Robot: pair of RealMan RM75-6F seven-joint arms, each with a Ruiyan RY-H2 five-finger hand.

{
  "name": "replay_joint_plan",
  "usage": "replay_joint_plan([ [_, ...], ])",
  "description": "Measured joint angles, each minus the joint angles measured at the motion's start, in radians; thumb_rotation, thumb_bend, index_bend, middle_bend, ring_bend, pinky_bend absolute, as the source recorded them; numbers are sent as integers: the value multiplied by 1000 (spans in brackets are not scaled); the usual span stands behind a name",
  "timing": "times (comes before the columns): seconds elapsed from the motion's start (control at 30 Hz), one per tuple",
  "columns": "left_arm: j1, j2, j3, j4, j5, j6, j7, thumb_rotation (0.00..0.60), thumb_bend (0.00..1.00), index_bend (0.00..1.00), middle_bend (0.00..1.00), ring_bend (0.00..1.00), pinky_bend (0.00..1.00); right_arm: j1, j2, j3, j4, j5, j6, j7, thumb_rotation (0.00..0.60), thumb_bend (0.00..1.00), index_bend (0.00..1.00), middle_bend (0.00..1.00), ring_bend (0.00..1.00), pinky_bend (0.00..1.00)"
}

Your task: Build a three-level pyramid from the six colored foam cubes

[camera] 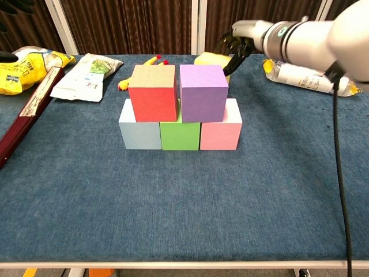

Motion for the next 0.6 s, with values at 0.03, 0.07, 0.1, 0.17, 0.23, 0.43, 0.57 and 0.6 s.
replay_joint_plan([
  [0.03, 0, 1, -1, -1, 0, 0, 1, 600, 173, 169, 126, 88, 228, -7, 24, 1, -25, -18, -5, 8, 600, 306, 244, 358, 43, 64],
  [0.07, 0, 2, -1, -2, 1, 0, 2, 600, 173, 169, 126, 88, 228, -15, 51, 2, -52, -37, -12, 17, 600, 305, 244, 352, 43, 64],
  [0.1, -1, 3, -2, -4, 2, 0, 4, 600, 173, 169, 126, 88, 228, -25, 90, 4, -90, -64, -23, 29, 600, 305, 244, 347, 43, 64],
  [0.17, -2, 4, -2, -6, 3, -1, 9, 600, 173, 169, 126, 88, 228, -41, 157, 8, -151, -108, -44, 49, 600, 304, 244, 340, 43, 65],
  [0.23, -5, 6, -3, -10, 3, -4, 15, 600, 172, 169, 126, 88, 228, -60, 241, 13, -226, -168, -65, 70, 600, 303, 244, 337, 43, 68],
  [0.43, -10, 9, -6, -22, 0, -7, 37, 600, 173, 169, 126, 88, 228, -123, 459, 50, -418, -390, -114, 174, 600, 303, 244, 335, 42, 69],
  [0.57, -11, 9, -8, -29, -5, -5, 44, 600, 173, 169, 126, 88, 227, -158, 521, 75, -494, -545, -128, 258, 600, 299, 244, 338, 42, 69],
  [0.6, -11, 9, -9, -30, -6, -3, 46, 600, 172, 169, 126, 88, 227, -166, 532, 79, -514, -588, -129, 282, 600, 295, 245, 338, 42, 69],
])
